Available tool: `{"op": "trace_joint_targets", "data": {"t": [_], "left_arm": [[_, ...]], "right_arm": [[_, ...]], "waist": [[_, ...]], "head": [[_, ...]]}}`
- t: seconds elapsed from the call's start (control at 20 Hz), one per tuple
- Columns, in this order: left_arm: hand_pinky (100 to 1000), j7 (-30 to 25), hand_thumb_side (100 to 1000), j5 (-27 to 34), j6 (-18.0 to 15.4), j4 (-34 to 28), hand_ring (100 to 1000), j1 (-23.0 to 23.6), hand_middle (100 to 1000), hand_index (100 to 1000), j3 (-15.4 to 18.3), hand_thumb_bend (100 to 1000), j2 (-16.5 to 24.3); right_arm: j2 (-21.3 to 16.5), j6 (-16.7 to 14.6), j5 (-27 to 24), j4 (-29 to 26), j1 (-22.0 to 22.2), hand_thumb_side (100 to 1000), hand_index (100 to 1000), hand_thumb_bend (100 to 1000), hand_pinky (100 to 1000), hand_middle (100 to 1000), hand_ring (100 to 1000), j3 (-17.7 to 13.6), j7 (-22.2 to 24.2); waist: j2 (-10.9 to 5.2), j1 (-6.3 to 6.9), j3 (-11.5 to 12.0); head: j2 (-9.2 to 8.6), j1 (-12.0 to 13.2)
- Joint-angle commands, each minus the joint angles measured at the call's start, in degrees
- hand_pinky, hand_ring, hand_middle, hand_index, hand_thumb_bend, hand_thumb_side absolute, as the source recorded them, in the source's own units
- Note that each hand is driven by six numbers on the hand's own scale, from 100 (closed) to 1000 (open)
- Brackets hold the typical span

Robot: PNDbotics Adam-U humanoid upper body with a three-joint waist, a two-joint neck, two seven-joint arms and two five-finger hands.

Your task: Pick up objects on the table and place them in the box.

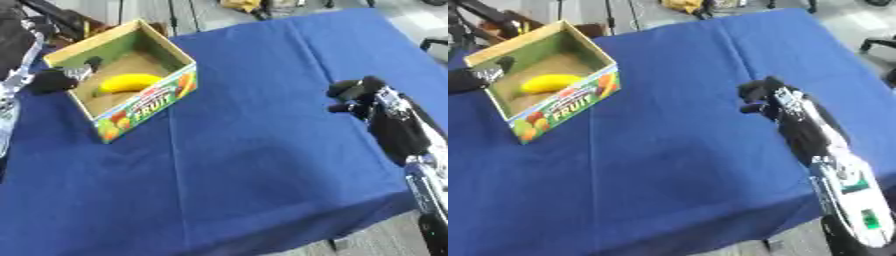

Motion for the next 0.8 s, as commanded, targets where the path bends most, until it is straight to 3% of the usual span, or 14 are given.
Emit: {"op": "trace_joint_targets", "data": {"t": [0.05,0.3,0.8], "left_arm": [[652,3.2,812,3.2,-0.5,-6.0,646,2.4,602,678,0.5,390,-0.4],[641,7.5,855,7.9,3.3,-13.6,631,10.1,587,660,-0.4,368,-4.5],[625,7.0,921,16.8,12.0,-26.2,611,24.5,565,641,-0.6,339,-12.1]], "right_arm": [[-0.6,-0.1,-0.2,-0.5,-0.3,812,582,100,739,735,822,-0.8,-0.5],[-0.6,-0.1,-0.3,-0.7,-0.7,812,582,100,739,734,822,-1.1,-0.8],[-0.5,0.0,-0.4,-0.7,-0.7,814,581,100,739,733,821,-1.2,-0.8]], "waist": [[-0.75,-0.21,0.6],[-0.29,-0.16,2.1],[-0.21,0.08,2.7]], "head": [[0.3,-0.6],[0.3,-0.9],[0.3,0.2]]}}
